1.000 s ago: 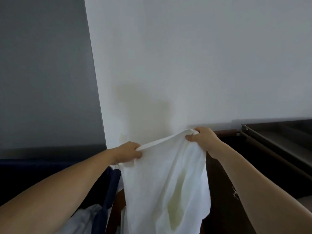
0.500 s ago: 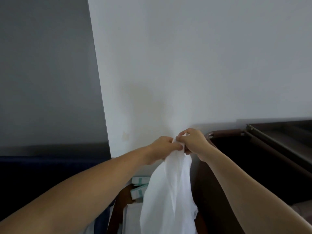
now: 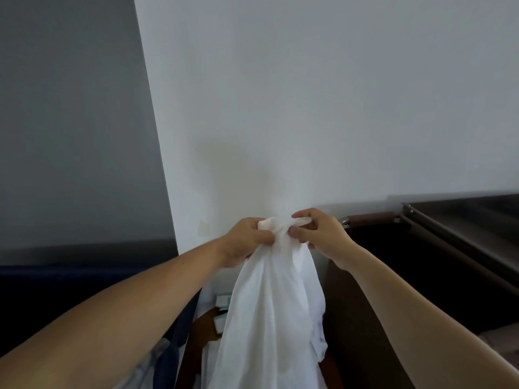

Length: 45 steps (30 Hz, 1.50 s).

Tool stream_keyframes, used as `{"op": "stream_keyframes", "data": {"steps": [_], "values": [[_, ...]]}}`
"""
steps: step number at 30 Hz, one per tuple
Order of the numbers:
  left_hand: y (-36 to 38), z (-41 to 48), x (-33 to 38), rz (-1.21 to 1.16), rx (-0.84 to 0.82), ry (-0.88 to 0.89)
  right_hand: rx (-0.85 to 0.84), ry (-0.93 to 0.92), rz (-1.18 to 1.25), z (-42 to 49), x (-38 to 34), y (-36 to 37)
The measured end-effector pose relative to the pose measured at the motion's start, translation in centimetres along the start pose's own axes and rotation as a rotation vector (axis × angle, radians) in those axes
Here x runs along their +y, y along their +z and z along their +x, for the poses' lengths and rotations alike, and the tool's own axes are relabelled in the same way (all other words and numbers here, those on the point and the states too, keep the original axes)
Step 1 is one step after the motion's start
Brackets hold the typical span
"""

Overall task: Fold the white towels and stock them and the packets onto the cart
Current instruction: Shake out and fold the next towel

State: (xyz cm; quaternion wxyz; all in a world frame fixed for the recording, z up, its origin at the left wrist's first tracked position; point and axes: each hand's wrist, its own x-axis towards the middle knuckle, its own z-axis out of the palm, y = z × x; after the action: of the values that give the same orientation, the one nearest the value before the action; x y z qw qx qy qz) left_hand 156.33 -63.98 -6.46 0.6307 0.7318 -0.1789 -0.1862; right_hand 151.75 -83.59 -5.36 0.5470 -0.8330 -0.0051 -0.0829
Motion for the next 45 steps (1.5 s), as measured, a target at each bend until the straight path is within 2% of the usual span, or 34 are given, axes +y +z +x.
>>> {"op": "stream_keyframes", "data": {"steps": [3, 7, 10, 13, 15, 18, 23, 27, 29, 31, 34, 37, 40, 43, 45], "values": [[-0.1, 0.0, 0.4, -0.063, 0.029, -0.013, 0.008, 0.017, 0.09, -0.1, -0.4, 0.4], [-0.1, -0.2, 0.2, -0.077, 0.049, -0.028, -0.095, 0.002, -0.134, -0.3, -0.6, 1.7], [-0.2, -0.6, 0.0, -0.065, 0.053, -0.041, -0.038, 0.008, -0.135, -0.1, -0.7, 1.9], [-0.7, -0.5, -0.4, -0.052, 0.11, -0.05, 0.09, -0.008, -0.119, 0.1, -0.7, 1.5], [-0.7, -0.7, -0.7, -0.054, 0.104, -0.049, 0.077, 0.002, -0.08, 0.2, -1.1, 1.6], [-0.1, -1.2, -0.6, -0.071, 0.051, -0.026, 0.004, 0.088, -0.055, -0.2, -1.7, 2.6], [-0.2, -1.3, -0.6, -0.087, 0.078, -0.043, -0.041, 0.214, 0.0, 0.0, -1.0, 2.3], [-1.6, -1.5, -0.3, -0.101, 0.161, -0.059, 0.207, 0.275, 0.156, 0.6, -0.6, 0.2], [-1.9, -1.5, -0.3, -0.077, 0.18, -0.068, 0.232, 0.269, 0.173, 0.6, -0.4, -0.5], [-1.6, -1.5, -0.3, -0.045, 0.193, -0.076, 0.164, 0.202, 0.114, 0.8, -0.2, -0.7], [-1.7, -1.5, -0.6, -0.017, 0.279, -0.069, 0.032, 0.064, -0.2, 1.1, 0.2, -1.5], [-2.1, -1.6, -0.7, -0.013, 0.307, -0.046, -0.127, 0.153, -0.442, 1.4, 1.5, -3.4], [-2.3, -1.9, -0.6, -0.076, 0.359, -0.058, -0.126, 0.213, -0.682, 1.5, 2.4, -4.8], [-2.2, -2.4, -0.5, -0.076, 0.275, -0.09, 0.051, 0.102, -0.588, 1.3, 1.4, -4.9], [-1.8, -2.4, 0.1, -0.029, 0.192, -0.126, 0.029, -0.003, -0.443, 0.8, -0.6, -4.2]]}}
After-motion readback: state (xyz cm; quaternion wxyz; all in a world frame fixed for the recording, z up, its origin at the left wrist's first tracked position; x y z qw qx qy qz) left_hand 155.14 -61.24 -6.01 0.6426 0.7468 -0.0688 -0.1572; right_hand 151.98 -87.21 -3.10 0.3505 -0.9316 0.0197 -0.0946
